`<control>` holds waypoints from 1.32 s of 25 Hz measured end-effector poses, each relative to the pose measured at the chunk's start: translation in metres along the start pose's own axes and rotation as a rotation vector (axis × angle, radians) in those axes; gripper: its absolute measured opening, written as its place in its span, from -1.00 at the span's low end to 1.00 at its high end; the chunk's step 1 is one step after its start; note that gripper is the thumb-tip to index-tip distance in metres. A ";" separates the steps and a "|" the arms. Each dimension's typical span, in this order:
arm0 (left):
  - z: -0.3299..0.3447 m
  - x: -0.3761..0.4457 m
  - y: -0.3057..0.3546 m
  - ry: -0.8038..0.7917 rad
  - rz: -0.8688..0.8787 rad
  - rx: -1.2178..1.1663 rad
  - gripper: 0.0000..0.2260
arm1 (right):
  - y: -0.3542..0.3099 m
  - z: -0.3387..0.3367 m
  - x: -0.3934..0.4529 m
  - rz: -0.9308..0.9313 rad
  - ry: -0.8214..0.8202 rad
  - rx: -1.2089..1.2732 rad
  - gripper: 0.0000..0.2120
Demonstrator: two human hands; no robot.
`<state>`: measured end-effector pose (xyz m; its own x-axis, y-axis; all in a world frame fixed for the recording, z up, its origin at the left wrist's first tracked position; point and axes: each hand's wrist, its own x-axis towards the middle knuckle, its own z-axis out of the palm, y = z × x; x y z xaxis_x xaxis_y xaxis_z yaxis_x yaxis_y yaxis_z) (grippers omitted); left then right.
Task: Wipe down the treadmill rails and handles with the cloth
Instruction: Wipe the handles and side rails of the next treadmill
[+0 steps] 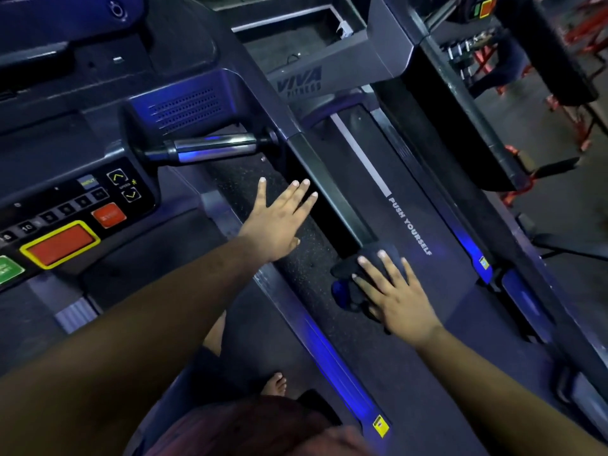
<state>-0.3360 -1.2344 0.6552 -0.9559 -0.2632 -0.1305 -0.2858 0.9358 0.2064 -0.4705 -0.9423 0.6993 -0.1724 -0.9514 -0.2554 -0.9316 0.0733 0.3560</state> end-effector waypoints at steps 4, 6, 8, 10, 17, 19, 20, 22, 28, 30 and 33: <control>-0.008 0.001 0.039 -0.029 -0.075 -0.049 -0.09 | 0.005 -0.017 0.055 0.179 0.011 0.221 -0.11; -0.010 -0.004 0.056 -0.029 -0.093 -0.045 -0.11 | -0.002 -0.020 0.070 0.255 0.021 0.266 -0.15; -0.010 -0.013 0.077 -0.040 -0.094 -0.034 -0.11 | 0.000 -0.001 0.034 0.231 0.027 0.242 -0.19; -0.006 -0.023 0.105 -0.063 -0.101 -0.017 -0.08 | 0.002 0.024 -0.034 0.165 0.045 0.238 -0.22; 0.017 -0.060 0.199 -0.133 -0.216 -0.113 -0.07 | 0.012 0.018 -0.043 0.171 0.064 0.266 -0.30; 0.023 -0.072 0.213 -0.163 -0.224 -0.109 -0.07 | 0.010 0.036 -0.074 0.180 0.115 0.285 -0.36; 0.023 -0.078 0.220 -0.179 -0.211 -0.095 -0.06 | 0.008 0.047 -0.100 0.168 0.123 0.293 -0.38; 0.023 -0.084 0.233 -0.201 -0.172 -0.078 -0.07 | 0.007 0.062 -0.145 0.172 0.137 0.338 -0.40; 0.007 -0.093 0.294 -0.098 0.067 -0.198 -0.20 | -0.013 0.034 -0.225 0.496 0.328 0.750 -0.49; 0.007 -0.092 0.314 -0.078 0.155 -0.408 -0.23 | -0.024 0.025 -0.251 0.615 0.474 0.857 -0.50; 0.001 -0.096 0.350 -0.280 0.178 -0.956 -0.31 | -0.033 0.010 -0.288 0.794 0.655 0.968 -0.57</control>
<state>-0.3441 -0.8809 0.7393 -0.9747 0.0413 -0.2199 -0.1928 0.3432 0.9193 -0.3929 -0.6676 0.7519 -0.8187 -0.5058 0.2717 -0.5527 0.5659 -0.6118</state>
